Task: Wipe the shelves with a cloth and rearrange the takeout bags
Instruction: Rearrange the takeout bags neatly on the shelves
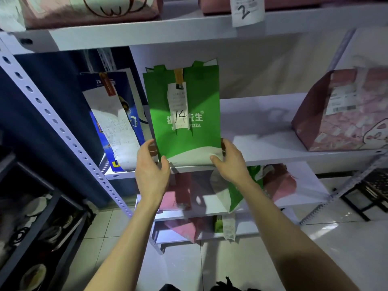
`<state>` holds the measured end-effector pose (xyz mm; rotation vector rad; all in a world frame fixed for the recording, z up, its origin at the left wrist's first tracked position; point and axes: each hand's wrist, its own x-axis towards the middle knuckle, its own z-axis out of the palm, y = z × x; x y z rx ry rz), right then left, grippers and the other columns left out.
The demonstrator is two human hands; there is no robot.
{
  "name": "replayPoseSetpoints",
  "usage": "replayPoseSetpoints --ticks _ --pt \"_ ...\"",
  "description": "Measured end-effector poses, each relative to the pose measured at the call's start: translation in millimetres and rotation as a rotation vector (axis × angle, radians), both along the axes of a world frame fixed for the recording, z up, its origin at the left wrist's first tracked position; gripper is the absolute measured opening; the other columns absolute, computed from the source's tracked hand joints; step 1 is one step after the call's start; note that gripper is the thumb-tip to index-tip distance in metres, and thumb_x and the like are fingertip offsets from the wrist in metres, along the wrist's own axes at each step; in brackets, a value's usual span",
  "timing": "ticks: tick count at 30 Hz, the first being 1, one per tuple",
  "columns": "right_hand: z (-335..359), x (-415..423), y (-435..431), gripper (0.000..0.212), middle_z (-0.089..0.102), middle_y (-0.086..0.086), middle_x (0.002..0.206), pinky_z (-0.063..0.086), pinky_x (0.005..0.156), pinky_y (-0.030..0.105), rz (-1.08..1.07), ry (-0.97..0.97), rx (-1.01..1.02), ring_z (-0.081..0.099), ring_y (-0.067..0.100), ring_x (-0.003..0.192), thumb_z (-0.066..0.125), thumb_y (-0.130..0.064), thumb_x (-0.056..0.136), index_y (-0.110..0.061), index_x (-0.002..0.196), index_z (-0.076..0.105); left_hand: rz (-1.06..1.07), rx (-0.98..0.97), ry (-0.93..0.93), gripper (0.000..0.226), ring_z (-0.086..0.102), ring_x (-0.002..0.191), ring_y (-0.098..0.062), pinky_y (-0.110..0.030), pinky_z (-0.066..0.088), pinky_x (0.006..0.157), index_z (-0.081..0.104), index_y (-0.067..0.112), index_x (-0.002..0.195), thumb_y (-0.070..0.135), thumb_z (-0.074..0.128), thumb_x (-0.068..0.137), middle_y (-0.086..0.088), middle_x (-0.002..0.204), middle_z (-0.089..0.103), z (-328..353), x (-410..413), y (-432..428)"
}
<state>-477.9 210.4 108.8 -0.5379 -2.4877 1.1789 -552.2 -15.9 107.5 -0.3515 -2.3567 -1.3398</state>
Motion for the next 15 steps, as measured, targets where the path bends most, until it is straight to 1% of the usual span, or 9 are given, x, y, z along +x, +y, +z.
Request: replayPoseSetpoints --ticks 3,5,7,9,11,13,15 --pt "-2.3 18.3 14.9 0.047 0.064 -0.002 0.141 0.053 0.11 0.04 -0.031 0.024 -0.007 0.063 0.015 0.126 0.071 -0.026 0.1 -0.018 0.144 0.057 0.083 0.028 0.081 0.035 0.061 0.091 -0.011 -0.041 0.055 0.077 0.057 0.027 0.124 0.023 0.07 0.092 0.008 0.105 0.061 -3.0 11.2 11.5" --pt "-3.8 30.4 26.2 0.037 0.068 -0.002 0.134 0.056 0.106 0.037 -0.046 0.058 -0.001 0.066 0.012 0.118 0.07 -0.023 0.101 -0.017 0.136 0.064 0.079 0.025 0.057 0.025 0.063 0.079 -0.011 -0.038 0.052 0.074 0.058 0.031 0.114 0.031 0.07 0.091 0.013 0.091 0.061 -6.9 19.2 23.6" --pt "-5.9 42.8 37.6 0.028 0.07 -0.005 0.128 0.059 0.101 0.033 -0.039 0.064 -0.002 0.069 0.006 0.107 0.068 -0.018 0.101 -0.018 0.128 0.07 0.03 -0.004 0.005 0.016 0.065 0.071 -0.011 -0.038 0.054 0.072 0.06 0.034 0.106 0.035 0.068 0.093 0.013 0.08 0.064 -14.9 28.6 38.0" --pt "-8.6 54.5 49.9 0.022 0.072 -0.008 0.12 0.061 0.094 0.03 -0.008 0.048 -0.007 0.069 0.001 0.097 0.067 -0.015 0.101 -0.019 0.121 0.073 -0.035 -0.044 -0.036 0.008 0.066 0.068 -0.01 -0.039 0.057 0.07 0.063 0.033 0.101 0.034 0.067 0.095 0.013 0.077 0.067 -25.1 38.8 52.7" --pt "-12.6 66.7 62.1 0.018 0.074 -0.007 0.114 0.062 0.089 0.033 0.062 0.002 0.008 0.07 0.006 0.093 0.068 -0.017 0.101 -0.018 0.118 0.074 -0.111 -0.112 -0.084 0.004 0.067 0.069 -0.007 -0.039 0.059 0.07 0.066 0.032 0.1 0.035 0.068 0.097 0.014 0.077 0.07 -36.3 49.4 66.4" --pt "-21.3 78.0 74.7 0.018 0.076 -0.004 0.112 0.061 0.089 0.034 0.167 -0.074 0.053 0.071 0.011 0.094 0.067 -0.019 0.102 -0.016 0.119 0.074 -0.197 -0.217 -0.168 0.003 0.068 0.072 -0.007 -0.038 0.061 0.073 0.068 0.031 0.099 0.034 0.069 0.098 0.015 0.078 0.072 -49.3 60.5 79.0" --pt "-36.0 89.0 88.0 0.023 0.075 -0.001 0.118 0.059 0.094 0.036 0.27 -0.196 0.09 0.071 0.016 0.1 0.066 -0.022 0.103 -0.015 0.124 0.073 -0.274 -0.339 -0.285 0.003 0.07 0.076 -0.01 -0.039 0.062 0.077 0.07 0.029 0.1 0.032 0.071 0.098 0.016 0.083 0.073 -63.5 74.0 91.1"
